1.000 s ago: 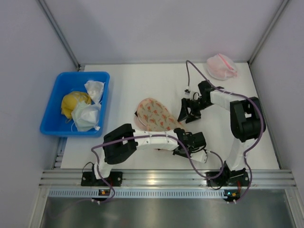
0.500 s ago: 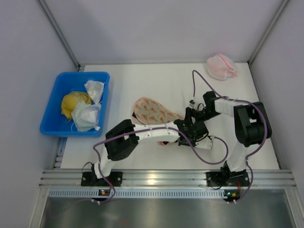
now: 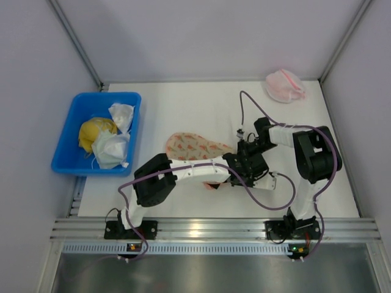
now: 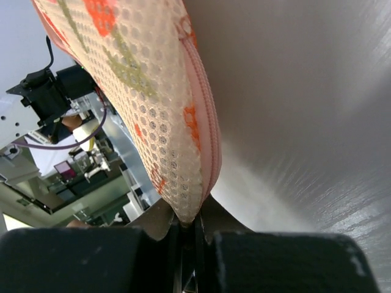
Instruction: Place the bra in the laundry bag and zip it closed
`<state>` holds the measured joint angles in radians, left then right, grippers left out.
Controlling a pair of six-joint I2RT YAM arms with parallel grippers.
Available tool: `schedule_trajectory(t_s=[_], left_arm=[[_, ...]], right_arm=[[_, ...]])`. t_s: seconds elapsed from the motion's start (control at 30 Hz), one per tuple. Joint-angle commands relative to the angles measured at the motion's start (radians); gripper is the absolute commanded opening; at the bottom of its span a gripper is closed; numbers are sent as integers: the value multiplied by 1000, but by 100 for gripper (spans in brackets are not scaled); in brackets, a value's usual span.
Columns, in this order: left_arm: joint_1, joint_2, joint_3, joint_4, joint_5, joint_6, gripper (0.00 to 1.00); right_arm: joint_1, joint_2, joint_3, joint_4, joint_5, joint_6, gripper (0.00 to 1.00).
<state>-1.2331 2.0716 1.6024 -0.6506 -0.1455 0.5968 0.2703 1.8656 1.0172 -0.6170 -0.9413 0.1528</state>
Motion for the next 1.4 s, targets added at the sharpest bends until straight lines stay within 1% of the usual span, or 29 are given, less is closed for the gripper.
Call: schedule_trajectory(t_s=[0.0,0.03,0.07,0.1,0.13,0.17,0.2,0.3,0.37,0.4,0.47,0.5,0.53,0.57,0.6,0.63,0.67,0.73,0.77,0.8,0.83,0.93,1.07,1.2,1.37], left_arm=[[-8,-157,-19,57,29,-35,30],[-8,-186,-38,57,56,-63,34],[-8,-221,-82,60,67,-77,41],[-8,-296,-110,66,70,-92,52],[-8,-333,-142,75,69,-116,55],[-6,-414,-212,98,54,-127,71],[-3,-454,-244,106,47,-138,79],[27,-585,-347,120,37,-170,82],[96,-664,-422,159,55,-218,96],[122,-686,-449,173,54,-222,98],[165,-746,-519,210,47,-221,98],[170,-763,-548,280,38,-223,98],[170,-780,-571,310,41,-227,98],[170,-818,-629,351,40,-230,98],[170,-840,-665,409,46,-233,98],[170,-863,-702,515,55,-235,98],[170,-907,-778,578,58,-244,98],[170,-933,-846,681,92,-250,98],[170,-938,-846,660,133,-227,98],[170,-933,-843,619,196,-186,98],[172,-932,-849,594,260,-175,98],[170,-914,-869,597,293,-132,98],[167,-866,-895,676,262,-68,96],[159,-854,-932,703,259,13,94],[147,-832,-957,732,241,60,92]], right_arm=[[3,17,50,-6,-27,-22,0],[3,20,52,-9,-27,-24,0],[0,24,57,-12,-28,-25,0],[-2,23,57,-16,-30,-30,0],[-3,24,57,-18,-30,-33,0],[-6,24,57,-18,-34,-32,0],[-5,24,54,-20,-34,-35,0],[-6,24,49,-20,-45,-41,0],[-6,24,46,-20,-54,-42,0],[-5,24,46,-20,-59,-42,0],[-5,17,43,-20,-68,-39,0],[-5,12,41,-21,-70,-38,0],[-6,10,38,-24,-73,-39,0],[-6,6,32,-26,-83,-39,0],[-6,4,29,-30,-91,-39,0],[-6,3,29,-33,-94,-42,0],[-5,4,29,-44,-102,-48,0],[-5,3,27,-53,-103,-59,0],[-5,0,26,-56,-105,-62,0],[-6,-2,24,-58,-105,-65,0],[-6,-6,21,-55,-105,-65,0],[-6,-13,14,-52,-108,-64,0],[-5,-5,15,-55,-119,-64,0],[-6,10,21,-67,-128,-67,0],[-5,12,18,-69,-146,-65,0]])
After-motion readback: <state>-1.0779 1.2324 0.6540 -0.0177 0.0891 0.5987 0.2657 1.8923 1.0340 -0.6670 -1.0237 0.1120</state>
